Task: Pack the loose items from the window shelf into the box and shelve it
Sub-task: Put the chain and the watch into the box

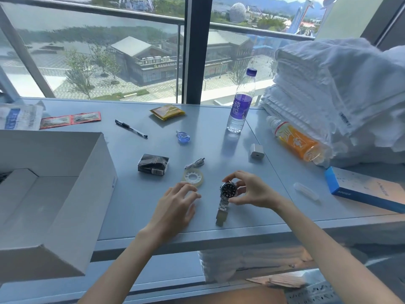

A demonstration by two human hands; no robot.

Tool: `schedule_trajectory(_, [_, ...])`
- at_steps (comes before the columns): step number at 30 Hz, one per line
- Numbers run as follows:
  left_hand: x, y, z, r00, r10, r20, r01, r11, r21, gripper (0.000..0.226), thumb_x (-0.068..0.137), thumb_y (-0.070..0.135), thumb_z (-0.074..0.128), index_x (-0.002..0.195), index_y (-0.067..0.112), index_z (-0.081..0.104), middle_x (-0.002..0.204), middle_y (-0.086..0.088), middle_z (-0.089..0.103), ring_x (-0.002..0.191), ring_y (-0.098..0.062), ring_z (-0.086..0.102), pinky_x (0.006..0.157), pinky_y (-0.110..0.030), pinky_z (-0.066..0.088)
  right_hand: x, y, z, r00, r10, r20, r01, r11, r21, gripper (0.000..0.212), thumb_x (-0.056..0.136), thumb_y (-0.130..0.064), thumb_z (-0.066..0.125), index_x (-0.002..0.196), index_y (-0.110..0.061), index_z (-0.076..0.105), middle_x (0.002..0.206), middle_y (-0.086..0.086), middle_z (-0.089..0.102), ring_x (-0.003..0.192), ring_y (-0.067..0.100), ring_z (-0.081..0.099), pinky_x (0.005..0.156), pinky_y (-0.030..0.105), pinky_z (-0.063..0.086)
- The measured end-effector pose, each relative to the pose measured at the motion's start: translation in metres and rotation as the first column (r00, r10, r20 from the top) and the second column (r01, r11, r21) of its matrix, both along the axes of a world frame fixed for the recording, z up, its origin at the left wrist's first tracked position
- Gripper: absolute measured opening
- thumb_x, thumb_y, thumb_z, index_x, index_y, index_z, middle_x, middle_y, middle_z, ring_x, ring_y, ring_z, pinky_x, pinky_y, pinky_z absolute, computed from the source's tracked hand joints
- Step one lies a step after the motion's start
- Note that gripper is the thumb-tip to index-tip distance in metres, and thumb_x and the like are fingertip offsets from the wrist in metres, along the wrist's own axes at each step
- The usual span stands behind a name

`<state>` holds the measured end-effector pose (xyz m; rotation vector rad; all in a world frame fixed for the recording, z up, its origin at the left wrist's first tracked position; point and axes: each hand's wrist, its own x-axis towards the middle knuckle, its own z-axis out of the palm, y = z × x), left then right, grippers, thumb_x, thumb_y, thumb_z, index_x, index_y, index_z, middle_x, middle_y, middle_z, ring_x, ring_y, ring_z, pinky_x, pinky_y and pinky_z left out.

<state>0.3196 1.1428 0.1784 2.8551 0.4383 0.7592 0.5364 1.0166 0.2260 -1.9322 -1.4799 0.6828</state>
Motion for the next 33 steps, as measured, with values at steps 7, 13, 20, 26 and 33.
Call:
schedule_trajectory(7, [-0.064,-0.016,0.075,0.981,0.186,-0.046,-0.175,0.968,0.181,0.036,0.058,0.016,0.08,0.092,0.014,0.072,0.099,-0.004,0.068,0.098,-0.025,0.063,0.069,-0.033,0.053,-0.035,0.026,0.051,0.996,0.06,0.059,-0.068,0.987,0.143,0.048,0.069,0.003,0.075,0.111,-0.012,0.06,0.101,-0.006,0.057,0.076,0.008,0.061,0.077,0.023,0.055])
schedule_trajectory(13, [-0.154,-0.016,0.125,0.957,0.287,0.048,-0.289,0.92,0.265,0.027,0.075,0.022,0.065,0.101,0.015,0.07,0.103,-0.002,0.067,0.1,-0.022,0.061,0.076,-0.033,0.052,-0.089,0.062,0.096,0.962,0.125,0.241,-0.186,0.95,0.251,0.051,0.069,-0.002,0.079,0.116,-0.012,0.06,0.107,0.004,0.056,0.085,0.009,0.061,0.078,0.024,0.056])
schedule_trajectory(20, [-0.267,0.037,0.128,0.96,0.262,-0.1,-0.234,0.944,0.233,0.053,0.091,0.052,0.03,0.114,0.019,0.064,0.105,0.006,0.066,0.092,-0.014,0.065,0.074,-0.03,0.054,-0.175,0.098,0.152,0.929,0.14,0.341,-0.262,0.902,0.342,0.053,0.069,-0.007,0.08,0.117,-0.016,0.058,0.107,-0.008,0.053,0.089,0.016,0.063,0.08,0.021,0.056])
schedule_trajectory(26, [-0.352,0.09,0.113,0.96,0.244,-0.136,-0.203,0.944,0.26,0.051,0.092,0.055,0.027,0.106,0.022,0.064,0.096,0.012,0.067,0.085,-0.011,0.066,0.071,-0.028,0.054,-0.249,0.131,0.192,0.887,0.096,0.452,-0.308,0.851,0.425,0.055,0.068,-0.007,0.08,0.119,-0.01,0.058,0.107,0.0,0.054,0.088,0.006,0.06,0.078,0.007,0.051])
schedule_trajectory(33, [-0.402,0.127,0.11,0.948,0.31,0.074,-0.318,0.903,0.289,0.053,0.096,0.053,0.025,0.064,0.018,0.049,0.054,0.009,0.05,0.047,-0.018,0.05,0.051,-0.024,0.04,-0.332,0.197,0.176,0.901,0.169,0.399,-0.311,0.895,0.321,0.055,0.069,-0.005,0.079,0.119,-0.01,0.058,0.115,0.009,0.056,0.092,0.019,0.064,0.081,0.021,0.055])
